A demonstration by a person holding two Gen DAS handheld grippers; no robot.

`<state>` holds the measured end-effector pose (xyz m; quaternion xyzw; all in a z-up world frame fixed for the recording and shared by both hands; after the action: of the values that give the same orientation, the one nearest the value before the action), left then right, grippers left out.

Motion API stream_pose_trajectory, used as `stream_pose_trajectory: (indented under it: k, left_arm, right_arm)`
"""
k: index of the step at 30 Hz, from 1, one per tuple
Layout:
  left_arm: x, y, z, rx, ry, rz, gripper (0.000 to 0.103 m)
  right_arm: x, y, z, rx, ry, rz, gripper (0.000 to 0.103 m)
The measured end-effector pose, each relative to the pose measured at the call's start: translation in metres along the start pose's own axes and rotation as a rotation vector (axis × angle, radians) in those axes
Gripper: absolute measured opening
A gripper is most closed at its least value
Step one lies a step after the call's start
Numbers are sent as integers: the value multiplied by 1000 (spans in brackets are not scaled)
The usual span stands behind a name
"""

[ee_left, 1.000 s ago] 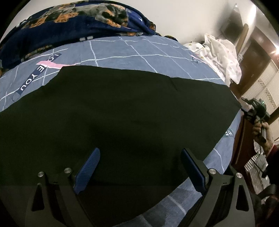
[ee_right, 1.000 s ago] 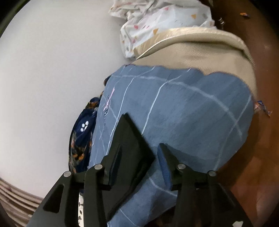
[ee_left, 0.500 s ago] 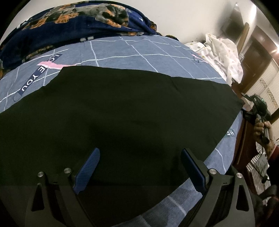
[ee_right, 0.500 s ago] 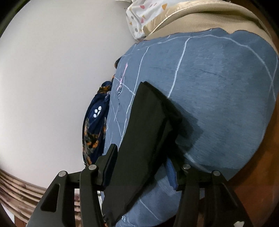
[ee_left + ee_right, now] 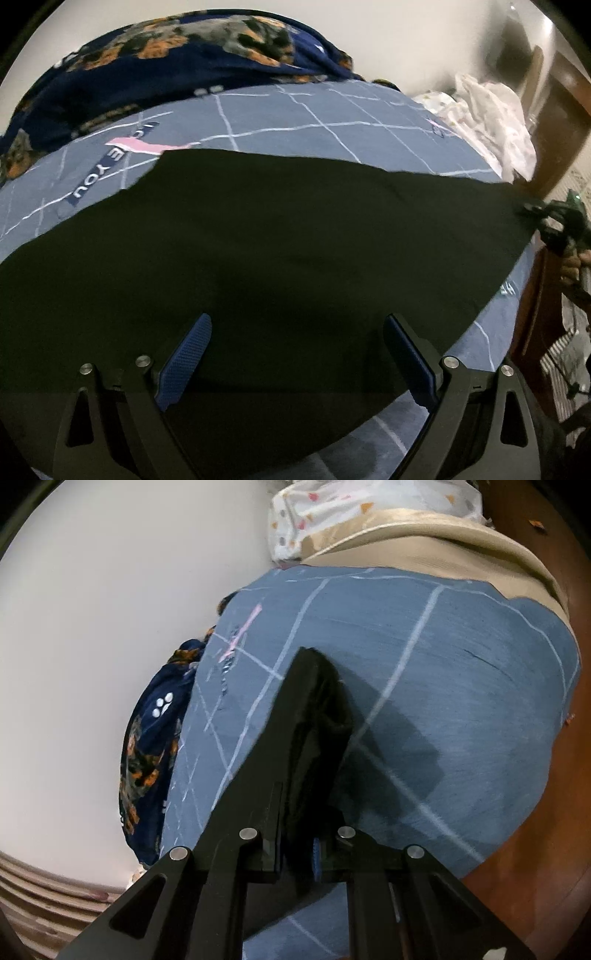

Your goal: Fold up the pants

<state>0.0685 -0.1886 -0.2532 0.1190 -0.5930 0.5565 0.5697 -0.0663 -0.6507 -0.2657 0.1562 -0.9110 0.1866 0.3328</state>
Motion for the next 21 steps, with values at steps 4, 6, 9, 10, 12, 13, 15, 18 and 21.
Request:
stream_pose_trajectory:
  k: [4,6,9,10,12,13,15,18,21]
  left_arm:
    - [6,-4,-15,43,-27,20,94]
    - [6,-5,-20,50,-41,20,94]
    - [6,-5,-26,54,-64,22,94]
    - [6,-4,-27,54,-71,21,94]
    - [6,-4,-29,49,-90,18,94]
    - [7,-3,-29,46,-95,17,94]
    - [7,-2,-28,41,-103,17,94]
    - [8,-1,-28,34,-112,16,94]
    - [9,-1,-29,31,-124,17,94]
  right_arm:
    - [5,3,-24,40,-8,6,12]
    - [6,6,-36,58,-13,5,12]
    - [5,15,-54,84,-24,-4,12]
    - [4,20,-62,94,-33,-12,12]
    - [2,27,-73,112,-44,-24,12]
    - [-1,33,-82,127,-51,-35,12]
    - [-4,44,-92,147,-62,-55,12]
    - [-16,68,-111,186,-76,-100,12]
    - [-28,89,-126,220,-81,-139,12]
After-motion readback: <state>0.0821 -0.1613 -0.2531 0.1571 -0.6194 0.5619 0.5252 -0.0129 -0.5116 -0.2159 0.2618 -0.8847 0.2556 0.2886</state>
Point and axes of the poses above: each gripper's, at about its wrist camera, not at the fingertips, and x roughly against the way its jaws point, z to its right, y to its underside, the point moved 10 cm from there along -x, roughly the way its jaws point, and after that the axes turned 6 degrees about y, right-handed, at the moved point
